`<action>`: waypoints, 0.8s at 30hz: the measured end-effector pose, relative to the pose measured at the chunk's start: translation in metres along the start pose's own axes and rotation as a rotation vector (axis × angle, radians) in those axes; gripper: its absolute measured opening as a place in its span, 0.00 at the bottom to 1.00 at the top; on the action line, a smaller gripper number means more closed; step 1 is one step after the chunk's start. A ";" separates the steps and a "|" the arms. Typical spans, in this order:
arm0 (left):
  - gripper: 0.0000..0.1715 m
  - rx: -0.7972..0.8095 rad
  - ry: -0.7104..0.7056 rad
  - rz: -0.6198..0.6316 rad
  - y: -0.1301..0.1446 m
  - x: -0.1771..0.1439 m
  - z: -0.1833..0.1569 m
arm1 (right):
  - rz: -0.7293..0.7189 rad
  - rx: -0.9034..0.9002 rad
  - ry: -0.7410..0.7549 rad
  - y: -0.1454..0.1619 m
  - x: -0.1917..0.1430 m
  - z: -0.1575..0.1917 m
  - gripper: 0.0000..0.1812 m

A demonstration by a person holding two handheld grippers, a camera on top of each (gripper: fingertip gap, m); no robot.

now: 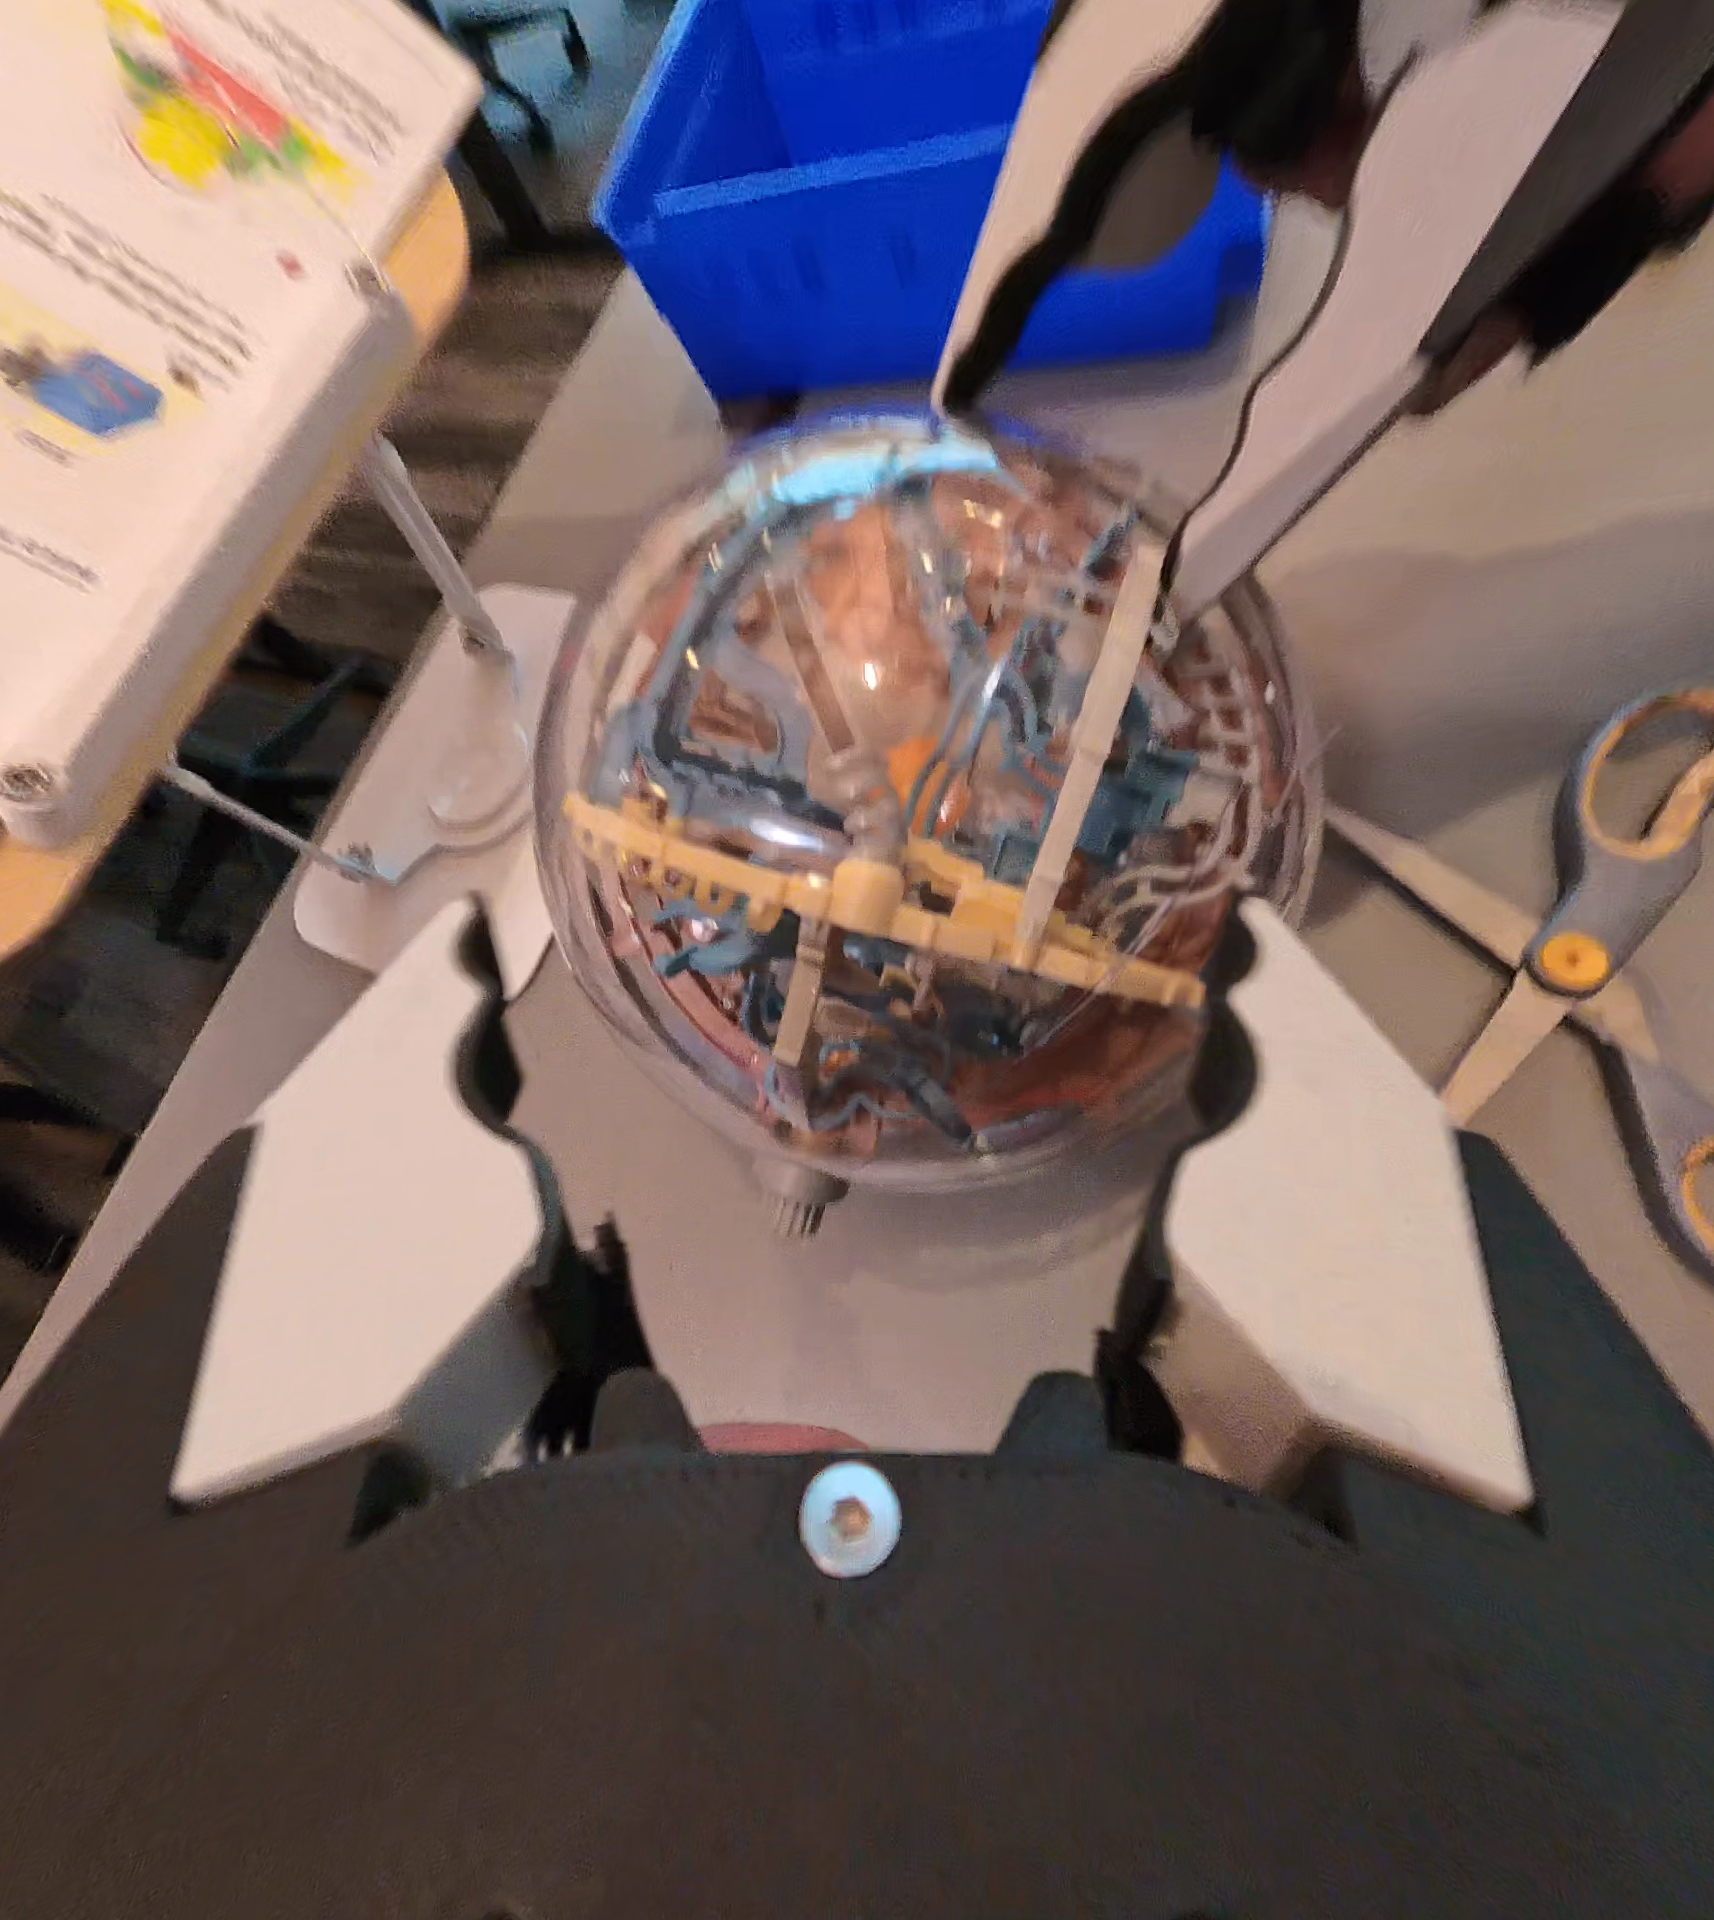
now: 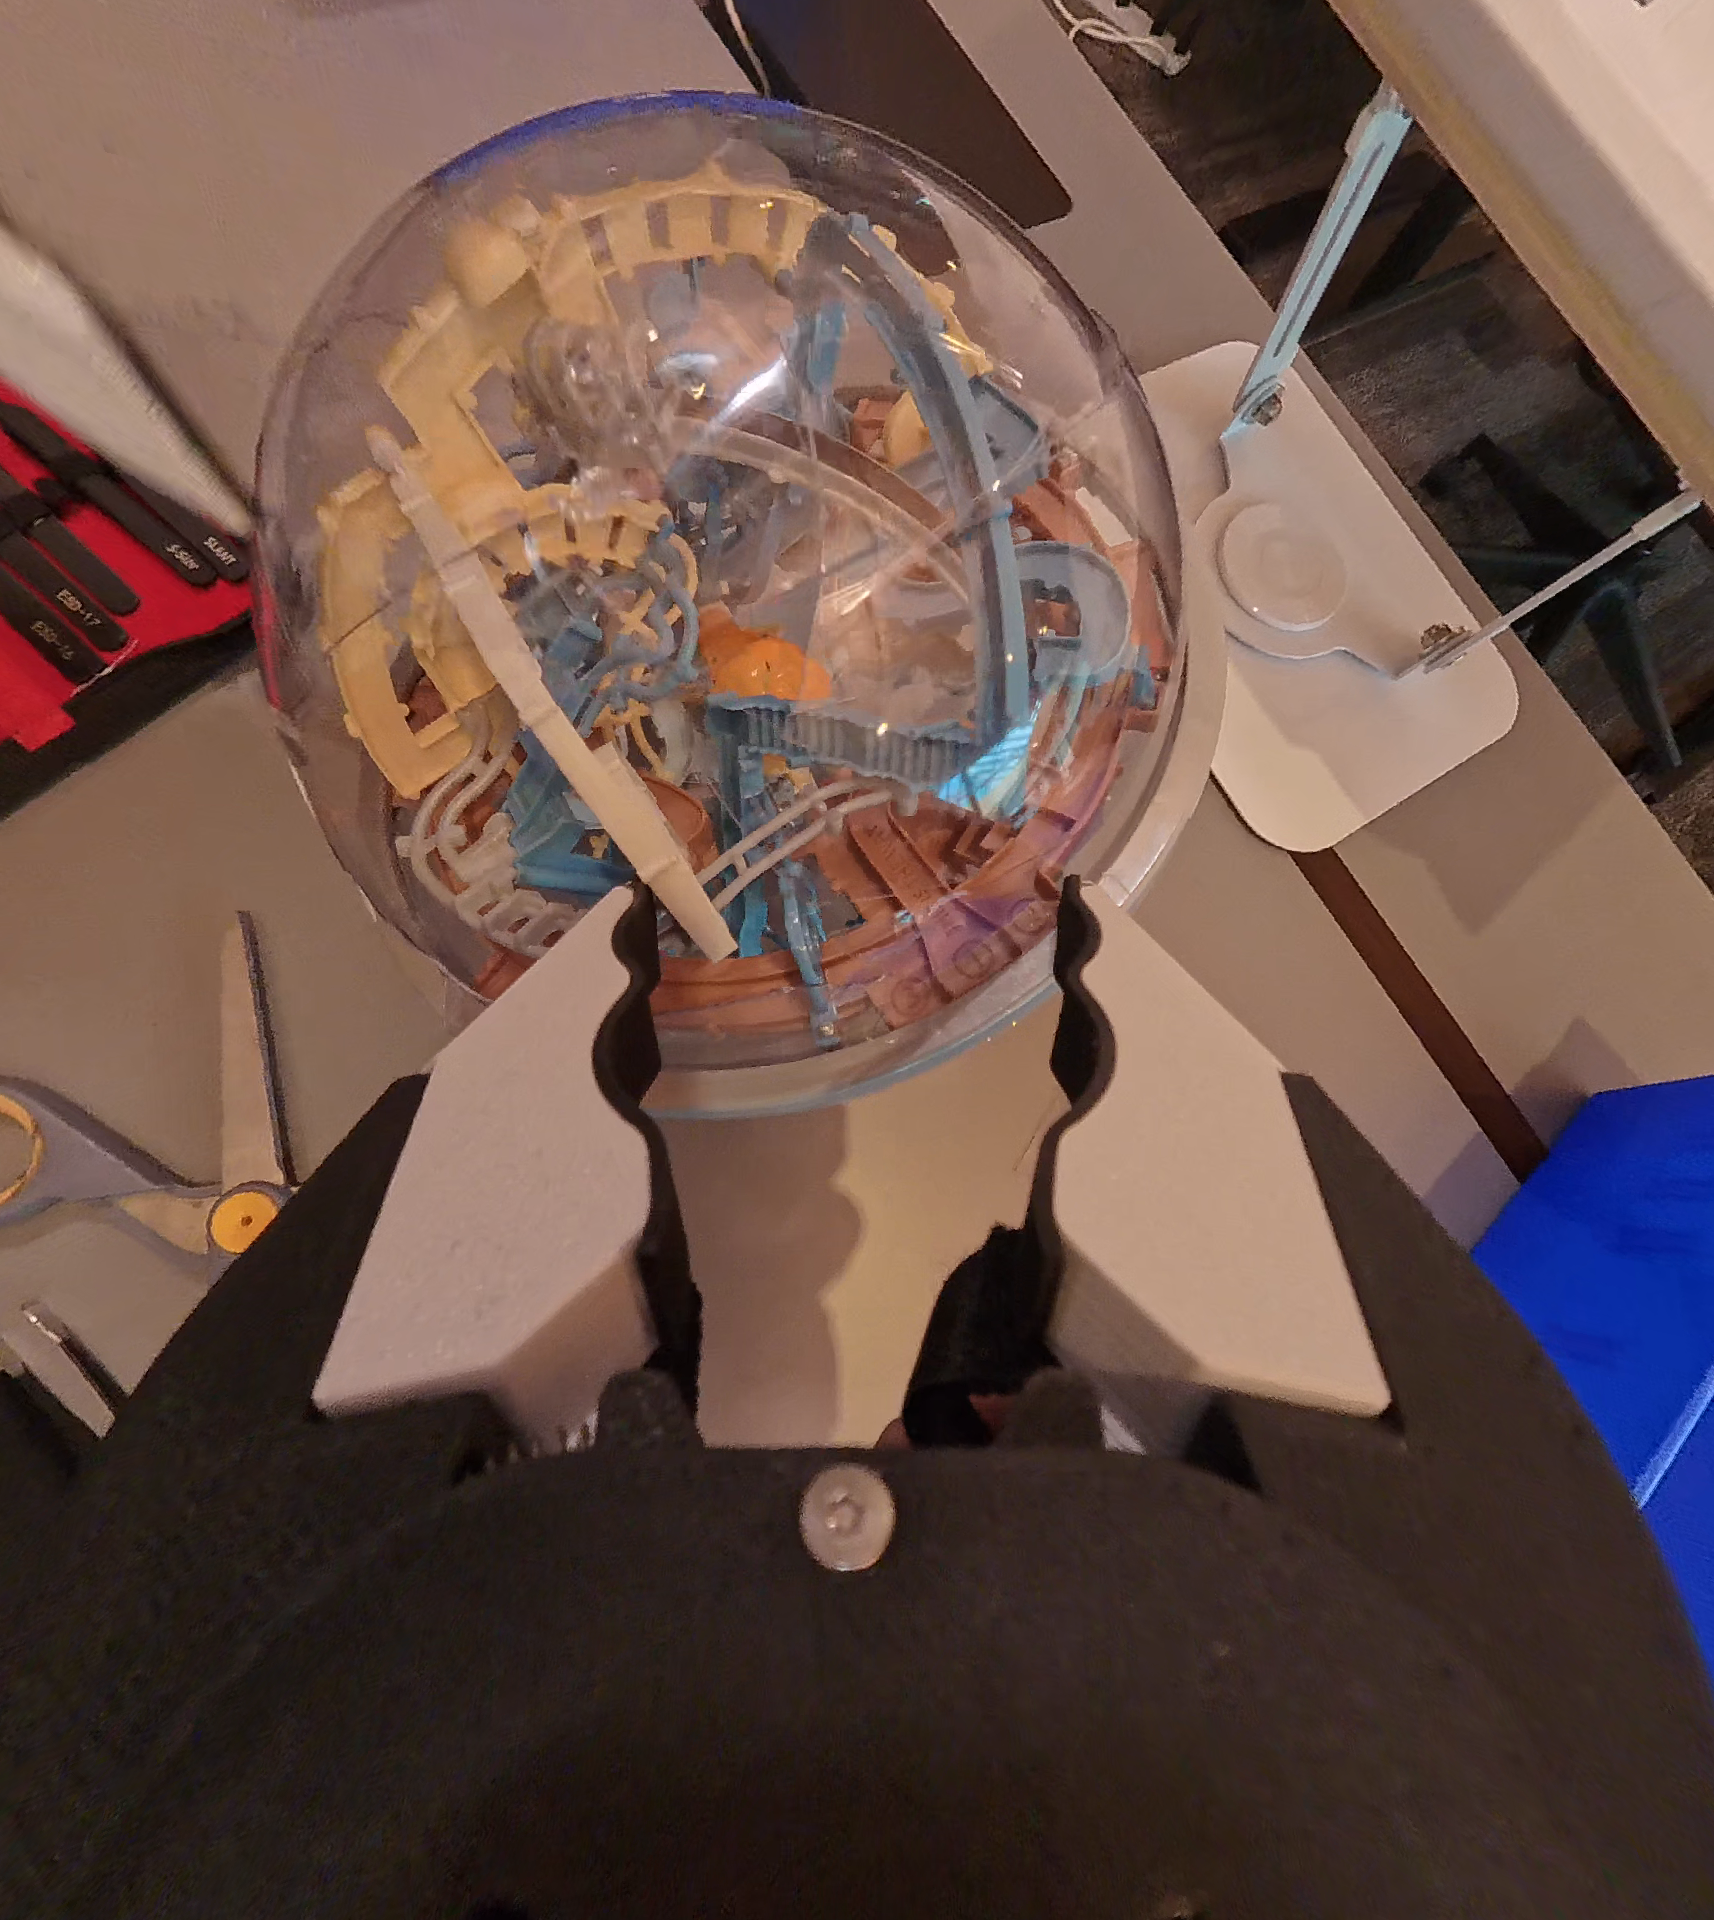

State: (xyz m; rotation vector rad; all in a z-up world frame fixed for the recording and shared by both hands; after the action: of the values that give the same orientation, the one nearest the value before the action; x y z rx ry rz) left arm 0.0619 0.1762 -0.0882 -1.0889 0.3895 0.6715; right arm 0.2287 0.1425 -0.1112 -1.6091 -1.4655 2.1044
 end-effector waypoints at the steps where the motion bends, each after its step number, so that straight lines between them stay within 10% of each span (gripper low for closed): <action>1: 0.86 0.011 -0.004 0.041 0.008 0.003 -0.002 | -0.004 -0.007 -0.004 0.000 -0.001 0.002 0.41; 17: 0.84 0.101 0.005 0.038 0.010 0.028 -0.018 | -0.016 -0.002 -0.001 0.004 0.001 -0.004 0.41; 24: 0.84 0.112 0.146 0.075 0.015 0.041 -0.024 | -0.207 -0.512 0.103 -0.016 -0.016 0.032 0.44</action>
State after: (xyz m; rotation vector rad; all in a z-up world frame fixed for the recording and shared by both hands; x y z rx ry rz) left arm 0.0832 0.1716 -0.1335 -1.0238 0.5898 0.6304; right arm 0.2036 0.1219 -0.0898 -1.5861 -2.1487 1.5923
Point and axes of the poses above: each gripper's, where its closed fingertips meet, x out along the fingers, y out of its underside, z = x × y across the jaws, the point moved 6 cm from there along -x, back along the fingers, and after that the axes turned 11 degrees about x, right-handed, at the moved point
